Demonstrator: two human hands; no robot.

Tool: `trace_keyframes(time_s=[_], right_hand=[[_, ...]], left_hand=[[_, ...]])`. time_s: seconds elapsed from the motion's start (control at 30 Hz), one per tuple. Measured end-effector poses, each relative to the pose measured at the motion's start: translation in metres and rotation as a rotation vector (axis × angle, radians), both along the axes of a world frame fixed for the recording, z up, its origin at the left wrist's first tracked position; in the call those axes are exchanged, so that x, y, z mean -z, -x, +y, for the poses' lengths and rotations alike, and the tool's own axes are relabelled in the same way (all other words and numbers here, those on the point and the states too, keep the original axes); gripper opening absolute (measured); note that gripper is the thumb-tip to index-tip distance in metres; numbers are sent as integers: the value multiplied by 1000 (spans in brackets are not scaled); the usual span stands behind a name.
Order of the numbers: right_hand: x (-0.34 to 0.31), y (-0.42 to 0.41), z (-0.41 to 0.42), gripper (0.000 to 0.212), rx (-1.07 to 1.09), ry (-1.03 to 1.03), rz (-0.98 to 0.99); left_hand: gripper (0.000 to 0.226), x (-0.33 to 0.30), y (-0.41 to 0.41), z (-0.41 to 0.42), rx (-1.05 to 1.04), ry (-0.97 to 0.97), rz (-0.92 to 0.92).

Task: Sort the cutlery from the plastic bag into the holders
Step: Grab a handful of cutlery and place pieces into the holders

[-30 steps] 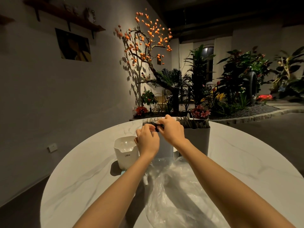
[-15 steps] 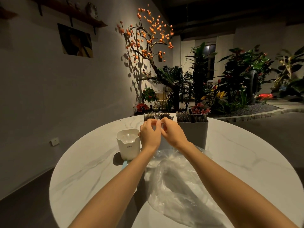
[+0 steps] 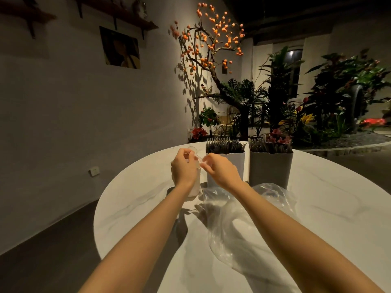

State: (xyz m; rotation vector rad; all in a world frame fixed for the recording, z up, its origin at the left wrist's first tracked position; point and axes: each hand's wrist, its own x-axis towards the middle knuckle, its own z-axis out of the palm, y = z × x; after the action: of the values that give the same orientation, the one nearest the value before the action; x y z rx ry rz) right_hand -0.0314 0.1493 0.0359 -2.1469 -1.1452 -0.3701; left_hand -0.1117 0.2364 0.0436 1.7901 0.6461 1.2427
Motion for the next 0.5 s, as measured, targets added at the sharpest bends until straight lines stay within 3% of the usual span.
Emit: trace_keyframes(time_s=[0.23, 0.5], right_hand=[[0, 1, 9, 29, 7, -175, 30], [10, -10, 20, 28, -26, -145, 78]], left_hand=[[15, -1, 7, 43, -217, -209, 191], [10, 13, -12, 75, -103, -292, 509]])
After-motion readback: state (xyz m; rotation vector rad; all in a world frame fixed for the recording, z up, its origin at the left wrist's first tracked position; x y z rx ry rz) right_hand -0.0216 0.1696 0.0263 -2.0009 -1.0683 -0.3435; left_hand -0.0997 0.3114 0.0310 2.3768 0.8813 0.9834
